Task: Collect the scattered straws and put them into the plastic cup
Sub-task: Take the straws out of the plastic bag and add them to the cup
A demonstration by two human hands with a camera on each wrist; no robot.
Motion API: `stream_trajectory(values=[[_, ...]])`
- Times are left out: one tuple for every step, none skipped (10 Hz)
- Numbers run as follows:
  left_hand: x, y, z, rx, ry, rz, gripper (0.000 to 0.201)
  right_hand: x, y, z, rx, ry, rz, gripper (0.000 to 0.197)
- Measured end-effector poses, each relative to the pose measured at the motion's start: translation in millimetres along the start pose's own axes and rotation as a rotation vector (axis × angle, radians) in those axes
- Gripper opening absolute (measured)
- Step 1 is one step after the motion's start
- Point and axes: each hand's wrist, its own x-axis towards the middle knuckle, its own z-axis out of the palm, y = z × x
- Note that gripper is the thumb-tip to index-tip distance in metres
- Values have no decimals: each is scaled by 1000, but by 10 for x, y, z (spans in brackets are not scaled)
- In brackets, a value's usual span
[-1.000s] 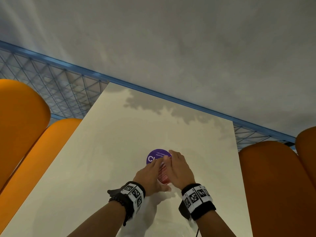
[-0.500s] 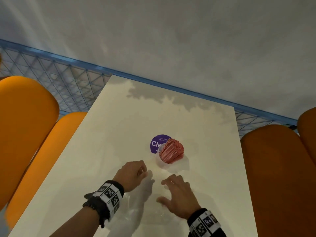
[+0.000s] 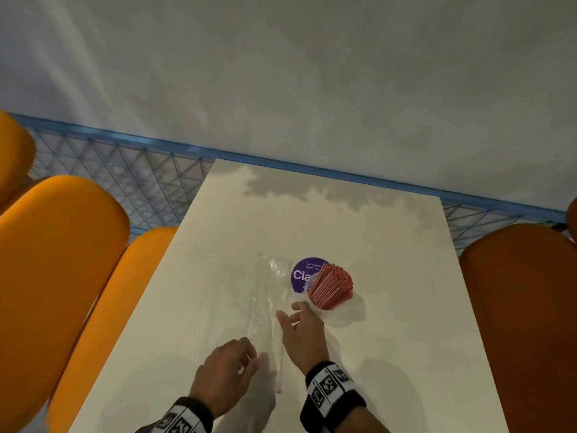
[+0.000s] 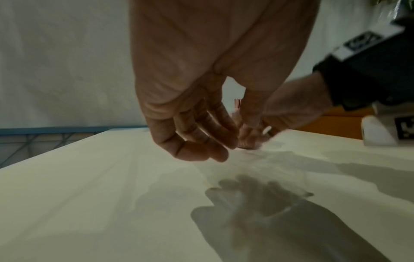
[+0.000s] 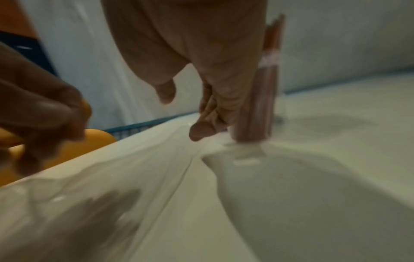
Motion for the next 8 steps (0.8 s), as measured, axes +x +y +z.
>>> stream_trajectory(values=[[175,-92,151,62,16,29,38,-68,86,-48,-255,-13,-181,24],[394,-266,370,355,-124,133,64,-228,467,-36,-585,-142,-291,42],[618,-372,449,542,-223,174,71,-310,826,9,-773,-127,-233,64],[952,-287,371,564,-182,189,68,-262,1154,142,-782,-109,-202,80],[1264,-203,240,591,-278,135,78,-309,1342,83,-763,-161,-294,83],[1404,-182,150,594,-334,135,85,-259,1126,30,-675,-42,-341,53],[1264,-120,69,506,-226,183,83,-159,1056,117,-653,-30,-335,51],[851,-236,36,288,-19,214,71,54,1298,99,-628,-105,-307,46]])
